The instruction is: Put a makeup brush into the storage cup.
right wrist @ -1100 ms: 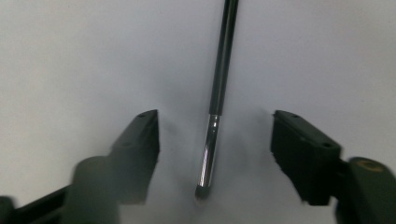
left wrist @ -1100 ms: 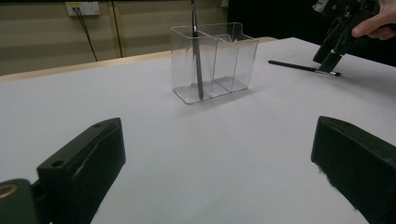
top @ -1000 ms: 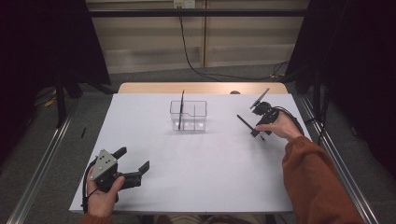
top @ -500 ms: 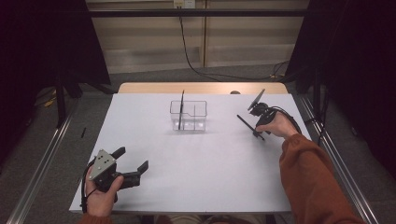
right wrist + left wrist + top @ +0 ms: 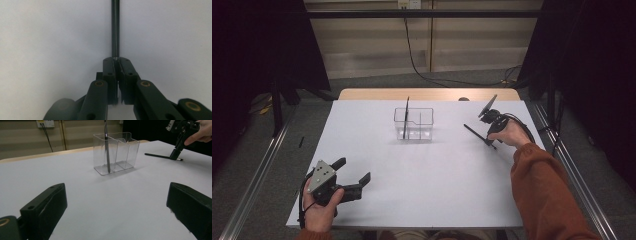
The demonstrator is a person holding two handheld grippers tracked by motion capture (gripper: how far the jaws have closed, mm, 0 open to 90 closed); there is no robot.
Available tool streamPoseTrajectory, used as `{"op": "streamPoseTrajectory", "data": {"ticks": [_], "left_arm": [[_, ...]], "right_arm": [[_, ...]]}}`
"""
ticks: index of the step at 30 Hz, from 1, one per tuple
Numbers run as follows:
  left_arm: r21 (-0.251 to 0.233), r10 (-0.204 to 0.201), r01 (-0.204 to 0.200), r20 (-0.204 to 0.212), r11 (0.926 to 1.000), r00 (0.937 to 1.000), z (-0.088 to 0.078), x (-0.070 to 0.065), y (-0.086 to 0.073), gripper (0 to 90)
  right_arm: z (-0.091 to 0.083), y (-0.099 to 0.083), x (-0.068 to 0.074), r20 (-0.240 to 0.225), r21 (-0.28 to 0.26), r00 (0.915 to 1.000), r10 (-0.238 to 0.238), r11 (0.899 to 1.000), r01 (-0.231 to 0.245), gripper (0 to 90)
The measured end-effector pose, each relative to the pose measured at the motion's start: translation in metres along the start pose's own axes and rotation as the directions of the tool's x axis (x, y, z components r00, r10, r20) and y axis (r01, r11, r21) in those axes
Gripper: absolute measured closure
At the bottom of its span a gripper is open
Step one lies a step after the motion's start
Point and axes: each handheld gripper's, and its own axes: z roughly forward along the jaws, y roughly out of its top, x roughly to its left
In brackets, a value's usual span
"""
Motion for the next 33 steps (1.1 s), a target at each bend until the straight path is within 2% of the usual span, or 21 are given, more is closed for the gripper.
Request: {"op": "streamPoseTrajectory", "data": {"ticks": [6, 19, 22, 30, 33], "left_arm": [[0.005, 0.000, 0.000, 0.002, 1.0000, 1.0000, 0.001, 0.000, 0.000, 3.1], [0.005, 0.004, -0.004, 0.005, 1.0000, 1.0000, 0.001, -0.001, 0.000, 3.2], [0.004, 0.002, -0.002, 0.004, 1.0000, 1.0000, 0.000, -0.001, 0.000, 3.3], [0.005, 0.008, -0.008, 0.003, 1.0000, 1.0000, 0.000, -0.001, 0.000, 3.4], [0.003, 0.008, -0.008, 0.001, 1.0000, 1.0000, 0.000, -0.001, 0.000, 3.4]], "right_arm": [[-0.001, -0.001, 0.000, 0.003, -0.003, 1.0000, -0.002, 1.000, 0.002, 84.3], [-0.003, -0.009, -0.003, -0.009, -0.050, 1.0000, 0.004, 0.999, -0.005, 84.4], [-0.007, -0.012, -0.004, -0.014, -0.076, 0.9998, 0.015, 0.997, -0.016, 84.4], [-0.013, -0.022, -0.008, -0.045, -0.173, 0.9985, 0.033, 0.984, -0.040, 84.4], [-0.013, -0.026, -0.009, -0.044, -0.188, 0.9982, 0.040, 0.981, -0.047, 84.4]]}}
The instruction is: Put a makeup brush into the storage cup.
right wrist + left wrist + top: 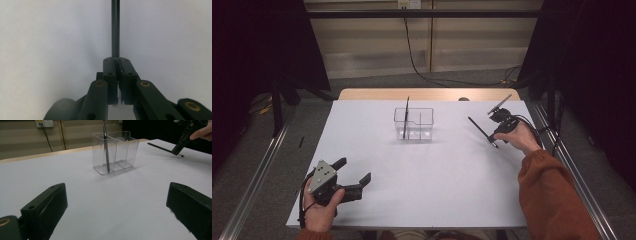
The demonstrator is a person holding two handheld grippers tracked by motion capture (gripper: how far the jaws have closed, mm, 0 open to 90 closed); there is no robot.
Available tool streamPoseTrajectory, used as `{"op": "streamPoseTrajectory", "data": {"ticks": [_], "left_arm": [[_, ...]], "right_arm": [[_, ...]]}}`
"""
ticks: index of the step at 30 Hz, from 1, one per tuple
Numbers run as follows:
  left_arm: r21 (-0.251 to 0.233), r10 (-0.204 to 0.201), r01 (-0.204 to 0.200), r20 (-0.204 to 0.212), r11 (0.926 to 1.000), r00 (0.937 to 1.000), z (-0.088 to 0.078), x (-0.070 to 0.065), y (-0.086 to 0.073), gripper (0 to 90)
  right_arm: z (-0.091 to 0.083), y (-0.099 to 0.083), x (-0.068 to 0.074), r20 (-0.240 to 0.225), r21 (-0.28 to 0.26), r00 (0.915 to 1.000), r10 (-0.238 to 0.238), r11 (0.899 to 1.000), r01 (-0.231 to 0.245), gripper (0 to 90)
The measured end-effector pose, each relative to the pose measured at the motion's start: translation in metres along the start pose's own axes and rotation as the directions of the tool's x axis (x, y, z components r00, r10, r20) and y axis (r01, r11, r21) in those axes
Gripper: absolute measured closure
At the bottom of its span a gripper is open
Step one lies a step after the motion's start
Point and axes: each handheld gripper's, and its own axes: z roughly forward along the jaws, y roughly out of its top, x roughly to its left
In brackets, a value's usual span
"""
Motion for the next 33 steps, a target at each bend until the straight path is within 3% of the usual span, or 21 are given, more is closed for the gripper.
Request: {"op": "streamPoseTrajectory", "data": {"ticks": [10, 16, 20, 28, 33], "left_arm": [[-0.003, 0.001, -0.001, 0.001, 1.0000, 1.0000, 0.000, 0.001, 0.000, 3.4], [-0.004, 0.001, -0.001, 0.002, 1.0000, 1.0000, -0.001, 0.001, 0.000, 3.3], [-0.003, 0.000, 0.000, 0.000, 1.0000, 1.0000, -0.001, 0.001, 0.000, 3.3], [-0.005, -0.004, 0.004, 0.000, 1.0000, 1.0000, -0.001, 0.001, 0.000, 3.3], [-0.004, -0.004, 0.004, -0.001, 1.0000, 1.0000, 0.000, 0.001, 0.000, 3.3]], "right_arm": [[-0.010, -0.003, -0.001, -0.001, -0.109, 1.0000, 0.008, 0.994, -0.008, 84.4], [-0.012, -0.009, -0.001, -0.015, -0.189, 0.9998, 0.012, 0.982, -0.015, 84.4], [-0.013, -0.013, -0.002, -0.018, -0.207, 0.9993, 0.033, 0.978, -0.036, 84.3], [-0.023, -0.021, -0.001, -0.026, -0.313, 0.9989, 0.040, 0.949, -0.046, 84.3], [-0.024, -0.027, -0.001, -0.046, -0.388, 0.9986, 0.028, 0.921, -0.044, 84.3]]}}
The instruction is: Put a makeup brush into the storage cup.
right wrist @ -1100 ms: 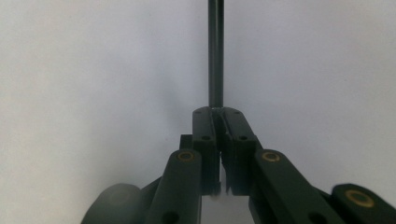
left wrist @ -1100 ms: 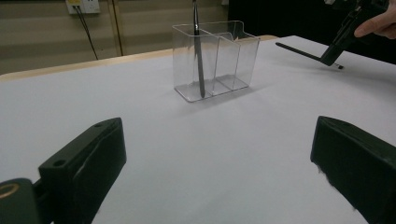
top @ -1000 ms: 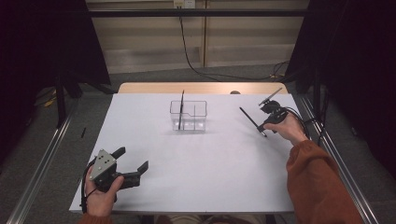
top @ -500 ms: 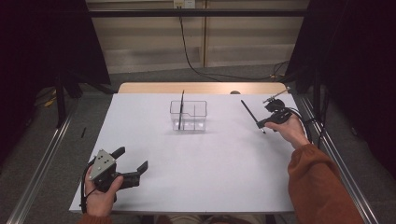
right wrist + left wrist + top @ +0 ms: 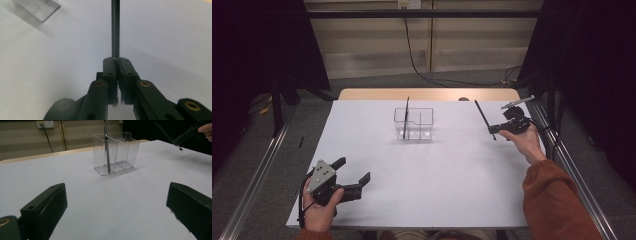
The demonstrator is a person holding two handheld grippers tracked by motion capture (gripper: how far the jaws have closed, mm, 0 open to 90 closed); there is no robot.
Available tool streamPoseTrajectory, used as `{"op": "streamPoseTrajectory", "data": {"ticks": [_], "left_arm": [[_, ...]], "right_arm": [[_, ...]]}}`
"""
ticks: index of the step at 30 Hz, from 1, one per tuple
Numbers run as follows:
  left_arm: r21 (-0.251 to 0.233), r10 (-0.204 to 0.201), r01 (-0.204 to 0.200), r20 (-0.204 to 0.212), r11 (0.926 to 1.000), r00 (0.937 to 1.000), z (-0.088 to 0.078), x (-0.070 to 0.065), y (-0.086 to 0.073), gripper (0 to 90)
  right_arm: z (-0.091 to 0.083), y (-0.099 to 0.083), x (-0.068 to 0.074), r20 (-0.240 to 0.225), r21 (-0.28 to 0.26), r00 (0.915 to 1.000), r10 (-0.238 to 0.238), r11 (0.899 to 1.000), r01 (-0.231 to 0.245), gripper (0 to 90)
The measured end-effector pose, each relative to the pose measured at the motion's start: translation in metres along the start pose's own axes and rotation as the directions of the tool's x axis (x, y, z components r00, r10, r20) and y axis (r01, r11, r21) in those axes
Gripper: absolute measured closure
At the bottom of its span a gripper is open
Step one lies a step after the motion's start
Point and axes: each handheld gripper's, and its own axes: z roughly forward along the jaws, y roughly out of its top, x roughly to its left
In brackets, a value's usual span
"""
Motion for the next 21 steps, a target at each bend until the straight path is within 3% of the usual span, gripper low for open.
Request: {"op": "streamPoseTrajectory", "data": {"ticks": [10, 21], "left_arm": [[-0.001, -0.003, 0.003, 0.000, 1.0000, 1.0000, 0.000, 0.001, 0.000, 3.3], [-0.001, 0.003, -0.003, 0.001, 1.0000, 1.0000, 0.000, 0.001, 0.001, 3.2]], "right_arm": [[-0.009, -0.002, 0.007, -0.039, -0.103, 0.9991, -0.017, 0.995, 0.013, 84.3], [-0.014, -0.009, 0.014, -0.096, -0.135, 0.9947, -0.038, 0.991, 0.025, 84.3]]}}
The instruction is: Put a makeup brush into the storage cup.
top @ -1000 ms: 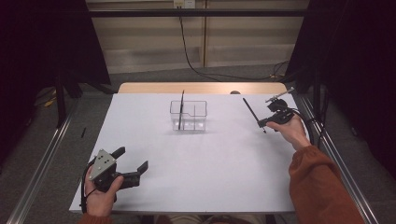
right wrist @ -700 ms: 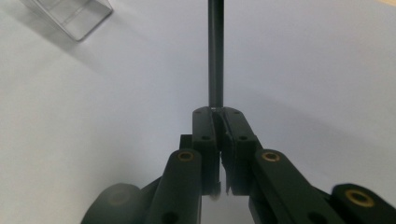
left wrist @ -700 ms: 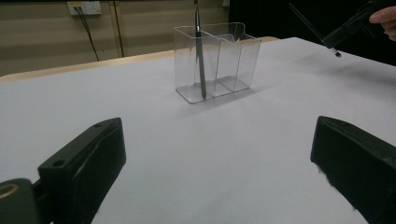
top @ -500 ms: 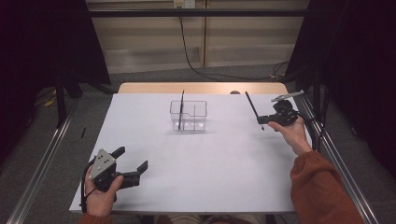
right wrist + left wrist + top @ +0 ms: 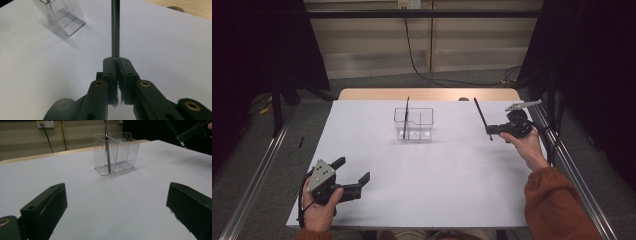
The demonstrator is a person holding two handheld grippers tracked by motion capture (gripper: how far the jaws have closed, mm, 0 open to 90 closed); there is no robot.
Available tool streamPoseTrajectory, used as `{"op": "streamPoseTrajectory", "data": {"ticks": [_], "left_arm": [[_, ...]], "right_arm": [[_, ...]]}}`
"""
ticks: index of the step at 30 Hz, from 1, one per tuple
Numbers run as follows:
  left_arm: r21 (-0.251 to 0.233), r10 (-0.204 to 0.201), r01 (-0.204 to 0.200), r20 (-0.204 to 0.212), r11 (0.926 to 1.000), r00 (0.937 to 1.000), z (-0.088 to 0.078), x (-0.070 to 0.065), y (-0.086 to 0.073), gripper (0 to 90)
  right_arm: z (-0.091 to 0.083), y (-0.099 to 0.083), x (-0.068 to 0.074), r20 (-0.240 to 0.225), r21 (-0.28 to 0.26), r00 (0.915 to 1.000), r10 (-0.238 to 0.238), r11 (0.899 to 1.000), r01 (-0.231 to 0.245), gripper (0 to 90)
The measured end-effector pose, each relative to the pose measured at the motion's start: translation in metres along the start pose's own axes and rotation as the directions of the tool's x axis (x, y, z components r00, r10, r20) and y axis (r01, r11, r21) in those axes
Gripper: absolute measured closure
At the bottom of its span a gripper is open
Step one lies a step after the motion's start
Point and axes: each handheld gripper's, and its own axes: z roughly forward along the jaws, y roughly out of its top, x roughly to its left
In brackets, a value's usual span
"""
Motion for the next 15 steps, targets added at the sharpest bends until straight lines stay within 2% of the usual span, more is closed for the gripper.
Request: {"op": "streamPoseTrajectory", "data": {"ticks": [7, 15], "left_arm": [[0.005, 0.003, -0.003, 0.007, 1.0000, 1.0000, 0.000, 0.000, 0.000, 3.3], [0.008, 0.007, -0.007, 0.010, 0.9999, 0.9999, 0.000, 0.000, 0.001, 3.2]], "right_arm": [[-0.005, -0.005, 0.006, -0.035, -0.015, 0.9992, -0.017, 1.000, 0.017, 84.3], [-0.009, -0.008, 0.016, -0.100, -0.030, 0.9938, -0.048, 0.999, 0.046, 84.3]]}}
